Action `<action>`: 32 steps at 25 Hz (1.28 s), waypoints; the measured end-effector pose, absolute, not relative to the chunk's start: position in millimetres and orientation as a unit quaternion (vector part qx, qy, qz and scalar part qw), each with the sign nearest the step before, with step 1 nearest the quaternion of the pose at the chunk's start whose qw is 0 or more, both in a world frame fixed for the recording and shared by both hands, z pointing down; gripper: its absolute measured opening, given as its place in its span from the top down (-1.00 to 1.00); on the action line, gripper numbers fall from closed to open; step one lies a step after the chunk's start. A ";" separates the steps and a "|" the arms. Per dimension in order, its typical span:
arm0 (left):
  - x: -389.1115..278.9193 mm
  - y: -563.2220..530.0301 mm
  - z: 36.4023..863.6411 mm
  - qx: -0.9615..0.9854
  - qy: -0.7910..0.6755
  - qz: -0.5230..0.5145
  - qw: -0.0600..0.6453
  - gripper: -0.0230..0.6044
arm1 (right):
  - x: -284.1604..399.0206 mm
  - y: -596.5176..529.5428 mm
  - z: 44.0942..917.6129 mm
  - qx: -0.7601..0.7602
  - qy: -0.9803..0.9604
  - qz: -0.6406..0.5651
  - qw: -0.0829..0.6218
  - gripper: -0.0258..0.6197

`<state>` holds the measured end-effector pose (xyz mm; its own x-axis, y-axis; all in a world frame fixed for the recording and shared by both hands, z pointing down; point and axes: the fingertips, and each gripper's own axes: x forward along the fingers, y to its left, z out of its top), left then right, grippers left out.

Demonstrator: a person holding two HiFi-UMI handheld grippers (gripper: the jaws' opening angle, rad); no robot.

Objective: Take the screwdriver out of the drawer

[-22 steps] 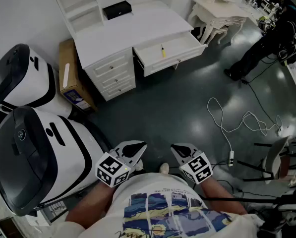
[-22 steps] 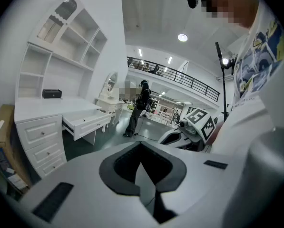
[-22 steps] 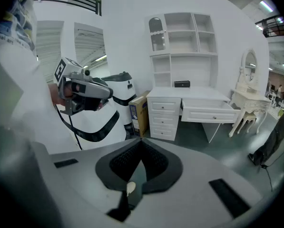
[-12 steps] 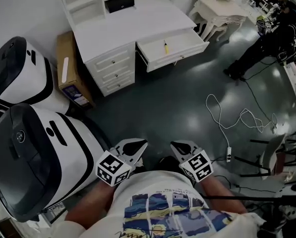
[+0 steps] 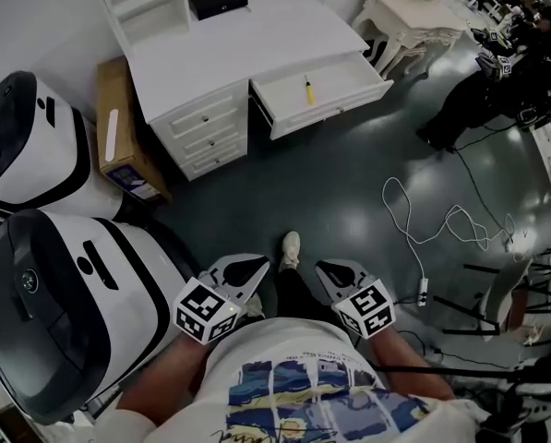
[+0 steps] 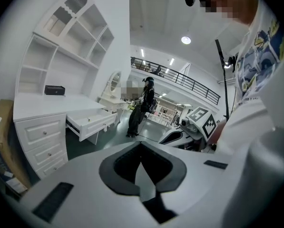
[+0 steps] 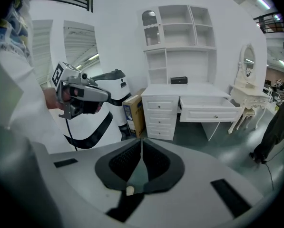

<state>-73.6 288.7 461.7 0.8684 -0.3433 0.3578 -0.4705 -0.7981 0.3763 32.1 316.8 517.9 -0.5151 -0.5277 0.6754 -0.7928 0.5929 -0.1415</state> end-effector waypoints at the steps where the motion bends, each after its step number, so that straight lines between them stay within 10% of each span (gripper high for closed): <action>1: -71.9 278.8 462.5 0.937 -0.220 0.140 0.232 0.88 | 33.2 304.9 520.8 0.391 -0.843 0.225 0.294 0.83; 32: -11.9 -22.0 445.9 0.918 -0.290 0.162 0.217 0.88 | 96.8 -40.6 560.3 0.350 -0.861 0.230 0.288 0.63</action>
